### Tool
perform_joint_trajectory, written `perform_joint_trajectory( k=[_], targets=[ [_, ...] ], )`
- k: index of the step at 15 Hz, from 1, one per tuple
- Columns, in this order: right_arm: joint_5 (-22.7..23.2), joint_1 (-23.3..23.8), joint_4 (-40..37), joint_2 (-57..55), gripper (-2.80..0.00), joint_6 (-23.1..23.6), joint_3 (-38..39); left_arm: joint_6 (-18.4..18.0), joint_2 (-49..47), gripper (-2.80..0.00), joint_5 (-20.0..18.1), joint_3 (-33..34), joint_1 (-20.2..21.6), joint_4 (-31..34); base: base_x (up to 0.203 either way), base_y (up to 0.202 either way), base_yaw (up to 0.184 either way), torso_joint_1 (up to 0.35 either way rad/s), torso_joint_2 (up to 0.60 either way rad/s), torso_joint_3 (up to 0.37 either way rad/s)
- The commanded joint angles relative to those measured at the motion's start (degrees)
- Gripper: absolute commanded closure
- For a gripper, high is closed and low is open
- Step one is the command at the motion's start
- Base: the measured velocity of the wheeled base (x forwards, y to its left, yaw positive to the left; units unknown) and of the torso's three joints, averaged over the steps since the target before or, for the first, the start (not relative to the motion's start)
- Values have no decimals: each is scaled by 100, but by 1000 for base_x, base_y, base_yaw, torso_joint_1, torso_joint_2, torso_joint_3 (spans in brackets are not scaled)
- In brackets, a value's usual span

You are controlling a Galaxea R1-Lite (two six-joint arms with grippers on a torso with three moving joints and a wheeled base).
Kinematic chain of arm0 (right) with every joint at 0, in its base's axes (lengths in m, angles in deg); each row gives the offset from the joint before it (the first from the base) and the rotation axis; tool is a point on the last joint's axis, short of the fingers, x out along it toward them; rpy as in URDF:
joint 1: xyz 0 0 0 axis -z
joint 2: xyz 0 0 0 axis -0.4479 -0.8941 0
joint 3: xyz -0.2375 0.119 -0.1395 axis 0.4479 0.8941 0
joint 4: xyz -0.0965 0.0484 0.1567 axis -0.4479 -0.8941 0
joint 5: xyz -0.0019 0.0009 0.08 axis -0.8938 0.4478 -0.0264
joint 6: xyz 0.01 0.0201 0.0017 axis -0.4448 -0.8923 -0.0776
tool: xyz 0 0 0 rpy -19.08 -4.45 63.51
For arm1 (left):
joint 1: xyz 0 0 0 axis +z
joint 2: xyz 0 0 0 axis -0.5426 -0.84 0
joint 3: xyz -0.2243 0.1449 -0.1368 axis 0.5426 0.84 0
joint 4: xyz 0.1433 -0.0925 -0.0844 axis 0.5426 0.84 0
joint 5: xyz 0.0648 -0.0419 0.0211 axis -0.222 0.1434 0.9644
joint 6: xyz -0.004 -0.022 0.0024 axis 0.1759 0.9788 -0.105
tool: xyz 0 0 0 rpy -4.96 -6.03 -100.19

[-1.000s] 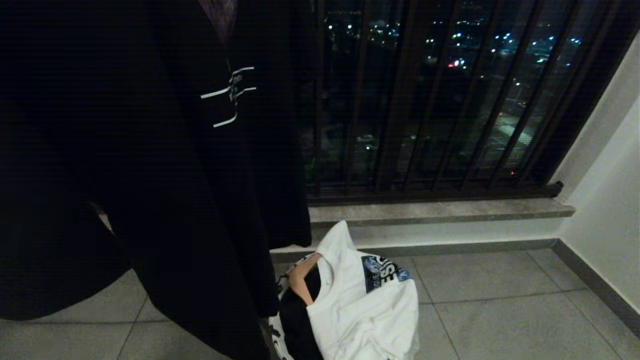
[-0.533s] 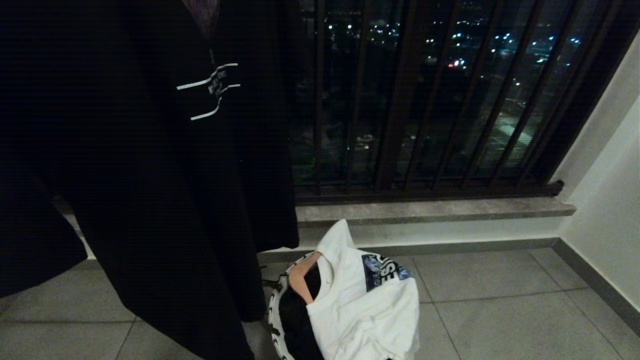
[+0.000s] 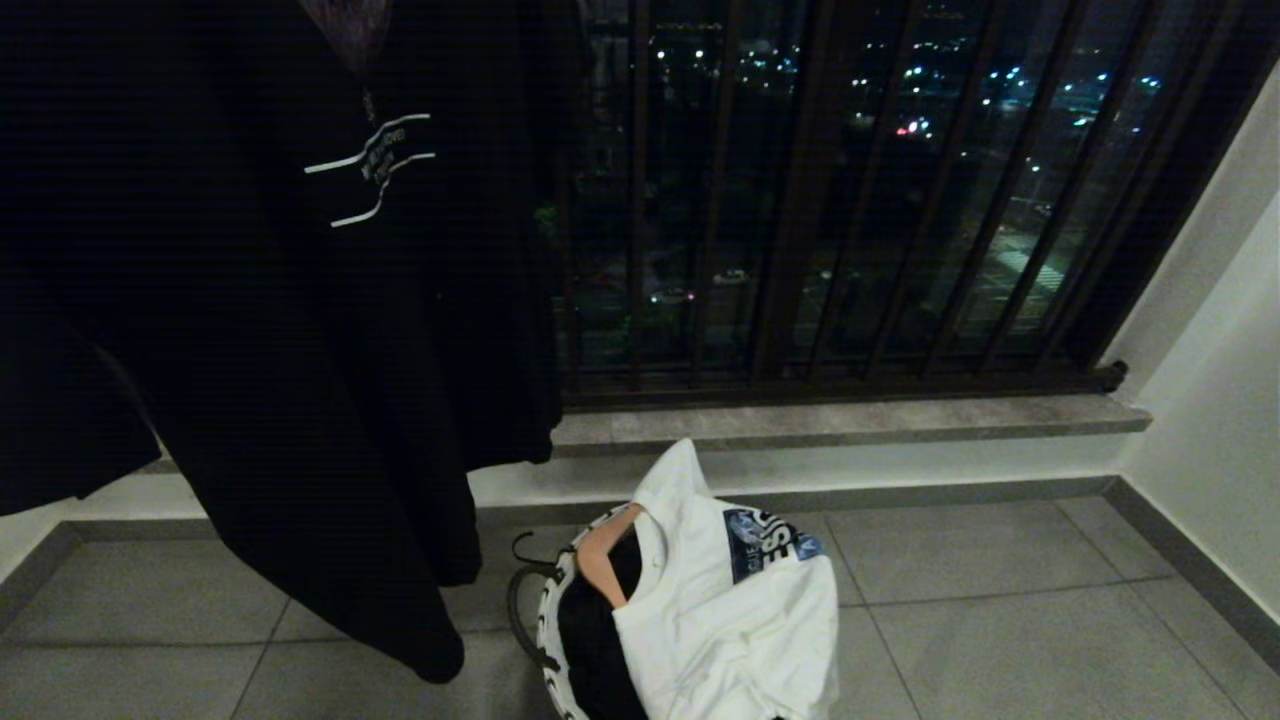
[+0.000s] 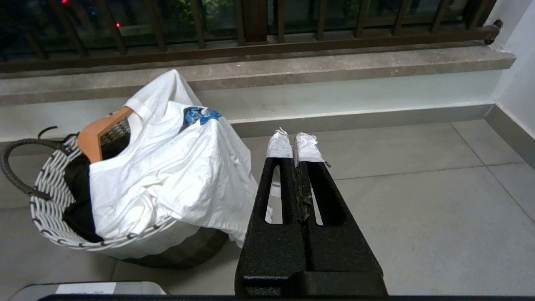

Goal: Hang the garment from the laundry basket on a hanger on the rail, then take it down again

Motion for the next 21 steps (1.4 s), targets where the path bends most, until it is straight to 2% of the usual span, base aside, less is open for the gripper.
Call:
perform_joint_trajectory(
  k=[1,15,21],
  targets=[
    [0,0,4,-7,0,-3,0,0,11,0,0,18,1,-4,0,0,0,0,0,0],
    [0,0,4,1,0,5,0,-36,11,0,0,17,1,-4,0,0,0,0,0,0],
    [0,0,4,1,0,2,0,0,11,0,6,9,1,-4,0,0,0,4,3,-175]
  ],
)
